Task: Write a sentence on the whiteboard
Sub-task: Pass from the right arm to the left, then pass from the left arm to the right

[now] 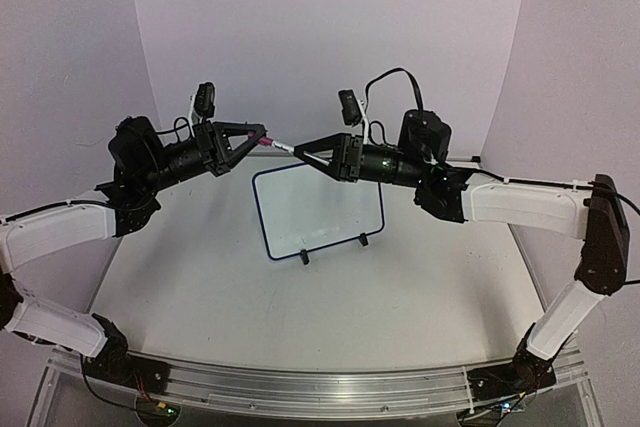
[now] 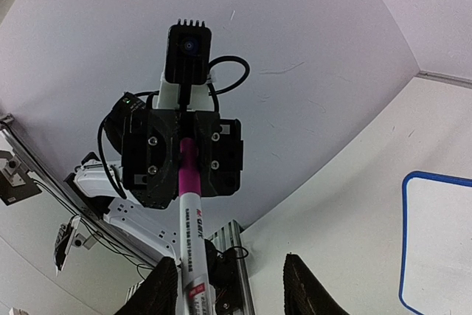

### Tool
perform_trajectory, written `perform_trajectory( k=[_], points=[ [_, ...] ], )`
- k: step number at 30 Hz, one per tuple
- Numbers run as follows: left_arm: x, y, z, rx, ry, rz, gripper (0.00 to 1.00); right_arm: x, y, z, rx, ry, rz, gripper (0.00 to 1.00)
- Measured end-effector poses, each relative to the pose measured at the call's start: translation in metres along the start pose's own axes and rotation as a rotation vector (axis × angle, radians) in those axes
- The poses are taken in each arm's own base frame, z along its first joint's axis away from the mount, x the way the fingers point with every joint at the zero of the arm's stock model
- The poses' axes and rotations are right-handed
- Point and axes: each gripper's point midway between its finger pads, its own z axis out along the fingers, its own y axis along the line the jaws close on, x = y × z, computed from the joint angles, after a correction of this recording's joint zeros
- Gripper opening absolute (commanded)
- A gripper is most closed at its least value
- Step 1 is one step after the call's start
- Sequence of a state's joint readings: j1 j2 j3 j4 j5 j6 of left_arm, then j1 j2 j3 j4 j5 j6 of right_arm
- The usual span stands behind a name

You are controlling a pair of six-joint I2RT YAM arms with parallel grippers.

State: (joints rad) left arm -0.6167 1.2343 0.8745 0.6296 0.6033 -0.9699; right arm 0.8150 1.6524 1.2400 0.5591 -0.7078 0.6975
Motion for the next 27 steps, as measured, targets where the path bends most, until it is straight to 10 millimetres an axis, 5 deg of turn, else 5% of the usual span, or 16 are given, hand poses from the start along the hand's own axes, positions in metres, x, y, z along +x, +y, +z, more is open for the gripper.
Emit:
perform_trajectory(
  k=[27],
  points=[
    [0.009, 0.022, 0.011, -0.029, -0.001, -0.029, 0.00, -0.005, 0.005, 0.000, -0.023, -0.019, 0.016, 0.44]
  ],
)
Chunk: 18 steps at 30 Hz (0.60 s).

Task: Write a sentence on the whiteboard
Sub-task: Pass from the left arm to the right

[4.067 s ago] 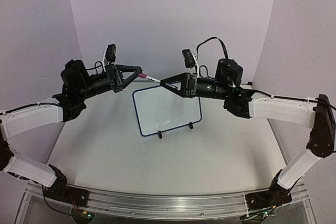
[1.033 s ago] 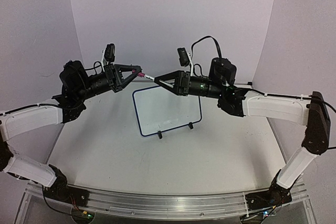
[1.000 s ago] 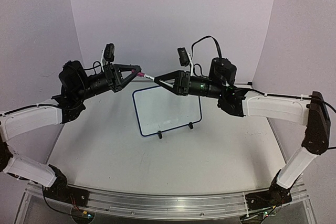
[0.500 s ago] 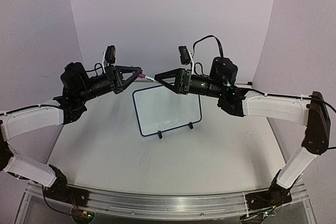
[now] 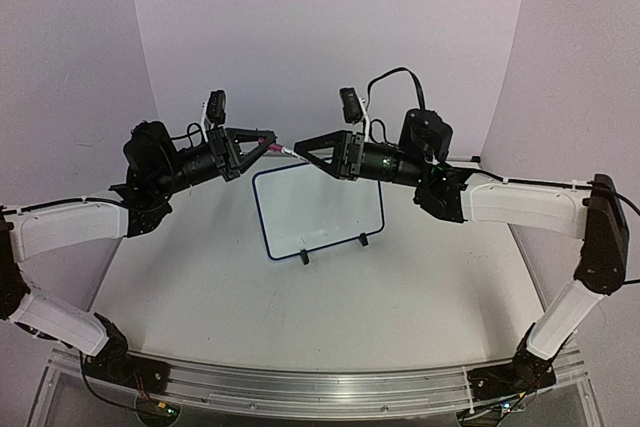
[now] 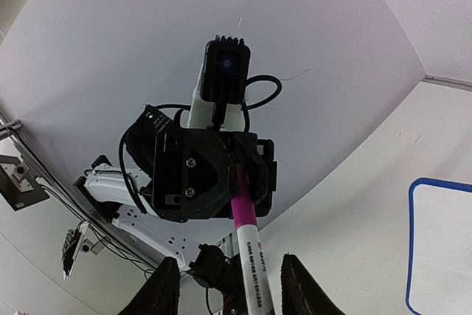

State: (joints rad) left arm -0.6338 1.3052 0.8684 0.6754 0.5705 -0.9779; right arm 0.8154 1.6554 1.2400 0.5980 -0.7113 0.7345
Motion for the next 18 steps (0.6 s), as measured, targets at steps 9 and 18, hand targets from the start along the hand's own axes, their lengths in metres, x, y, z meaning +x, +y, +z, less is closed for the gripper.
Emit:
perform_trajectory(
  k=[9, 18],
  points=[
    [-0.0044, 0.0003, 0.0005, -0.007, -0.022, 0.022, 0.00, 0.0043, -0.0036, 0.0025, -0.002, 0.010, 0.005, 0.43],
    [-0.0100, -0.0039, 0.0028, -0.012, -0.028, 0.057, 0.00, 0.0055, -0.0026, 0.0030, -0.006, 0.013, 0.008, 0.43]
  ],
)
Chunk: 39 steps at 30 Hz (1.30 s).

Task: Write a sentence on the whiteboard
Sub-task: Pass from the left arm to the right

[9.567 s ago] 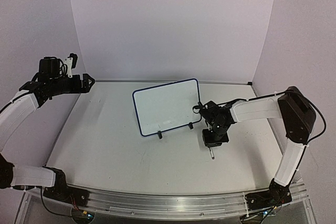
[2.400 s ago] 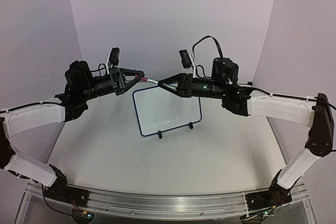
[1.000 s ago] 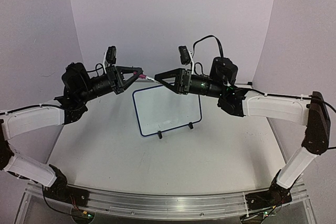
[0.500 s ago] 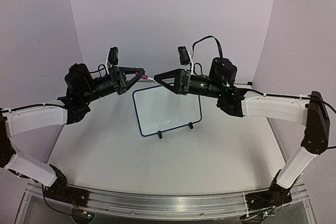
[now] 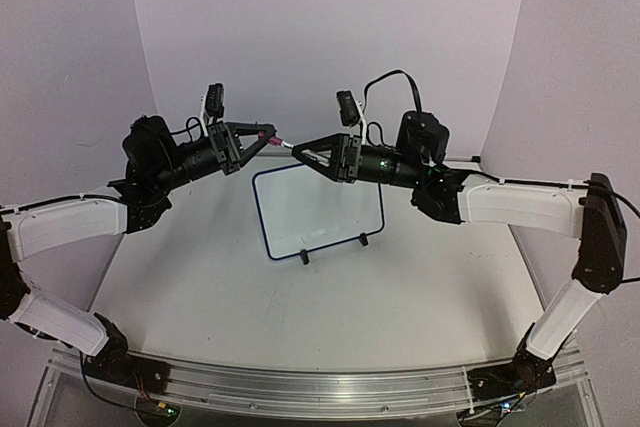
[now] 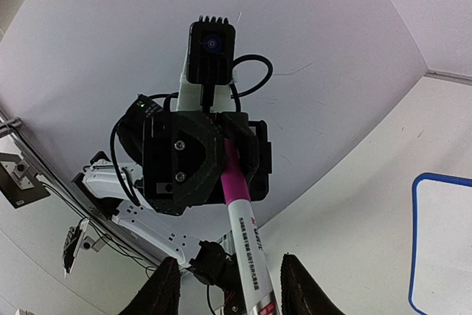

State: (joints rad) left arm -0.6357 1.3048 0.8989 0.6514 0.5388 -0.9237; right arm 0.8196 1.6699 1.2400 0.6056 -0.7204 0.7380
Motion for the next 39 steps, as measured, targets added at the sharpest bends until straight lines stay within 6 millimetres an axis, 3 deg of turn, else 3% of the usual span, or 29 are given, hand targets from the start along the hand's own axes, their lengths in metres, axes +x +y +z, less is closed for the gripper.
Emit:
perform_trajectory(
  k=[9, 21, 32, 39],
  points=[
    [0.001, 0.002, 0.001, -0.010, 0.007, -0.005, 0.00, 0.003, -0.004, 0.002, 0.004, 0.008, 0.006, 0.40],
    [0.004, 0.005, 0.002, -0.008, 0.016, -0.014, 0.00, 0.003, -0.010, 0.003, 0.023, -0.001, 0.018, 0.23],
    [0.003, 0.004, 0.002, -0.004, 0.012, -0.024, 0.00, -0.003, -0.006, 0.003, 0.008, -0.026, 0.025, 0.26],
    [0.005, 0.005, -0.001, -0.007, 0.008, -0.025, 0.00, -0.002, -0.008, 0.004, 0.007, -0.032, 0.036, 0.16]
  ],
)
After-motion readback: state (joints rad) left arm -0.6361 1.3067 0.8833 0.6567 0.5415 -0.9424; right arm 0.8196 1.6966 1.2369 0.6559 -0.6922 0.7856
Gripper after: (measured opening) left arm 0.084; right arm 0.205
